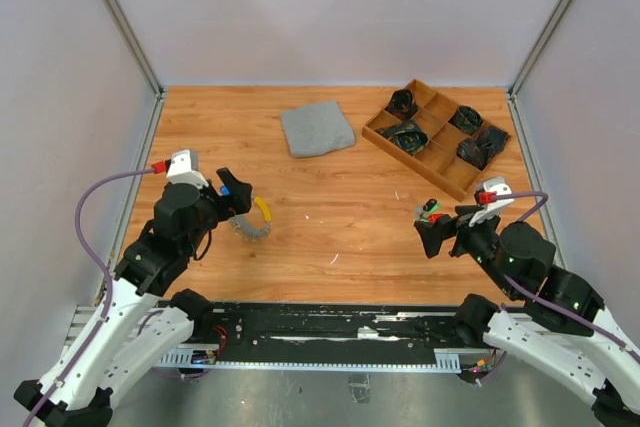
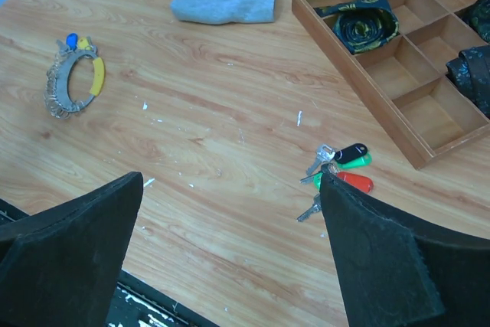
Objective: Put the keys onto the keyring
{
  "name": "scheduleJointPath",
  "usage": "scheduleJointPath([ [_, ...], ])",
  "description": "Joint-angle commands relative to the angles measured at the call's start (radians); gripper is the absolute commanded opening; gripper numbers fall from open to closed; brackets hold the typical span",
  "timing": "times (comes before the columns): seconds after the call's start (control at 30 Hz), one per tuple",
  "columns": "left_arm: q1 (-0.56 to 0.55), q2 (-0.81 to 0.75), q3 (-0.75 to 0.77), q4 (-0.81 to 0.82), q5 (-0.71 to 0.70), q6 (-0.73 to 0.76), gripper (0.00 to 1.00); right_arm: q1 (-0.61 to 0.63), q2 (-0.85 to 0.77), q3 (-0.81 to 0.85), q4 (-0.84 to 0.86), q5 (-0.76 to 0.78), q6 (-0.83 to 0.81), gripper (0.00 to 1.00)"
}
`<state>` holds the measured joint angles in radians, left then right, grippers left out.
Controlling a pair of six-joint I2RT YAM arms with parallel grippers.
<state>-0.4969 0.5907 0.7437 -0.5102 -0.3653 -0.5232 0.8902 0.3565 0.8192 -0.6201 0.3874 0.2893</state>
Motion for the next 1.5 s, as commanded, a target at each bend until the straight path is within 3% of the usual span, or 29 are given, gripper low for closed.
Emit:
scheduleJointPath([
  [0.0,0.0,0.007,-0.009,0.038,-0.025,-0.001,1.0,-0.002,0.01,0.002,-0.028,0.051,0.006,0.98],
  [0.43,0.0,0.069,0.01,-0.006,-0.029,-0.011,1.0,-0.002,0.127,-0.013,-0.034,0.133,0.063,0.99],
  [0.7,0.0,0.086,0.021,-0.016,0.008,0.02,0.96,-0.003,0.406,0.02,0.028,-0.141,0.072,0.98],
  [0.9,-0.001,0.077,0.057,-0.048,0.009,0.012,0.89,-0.001,0.686,0.016,0.297,-0.368,0.078,0.99],
  [1.1,0.001,0.025,0.095,-0.105,-0.039,0.029,0.89,0.004,1.054,0.209,0.399,-0.47,0.052,0.81],
  [1.3,0.001,-0.001,0.079,-0.119,-0.018,-0.005,0.89,0.028,1.377,0.446,0.448,-0.49,0.025,0.73],
  [1.47,0.001,-0.017,0.07,-0.126,0.002,-0.031,0.88,0.053,1.626,0.687,0.377,-0.462,-0.002,0.69],
])
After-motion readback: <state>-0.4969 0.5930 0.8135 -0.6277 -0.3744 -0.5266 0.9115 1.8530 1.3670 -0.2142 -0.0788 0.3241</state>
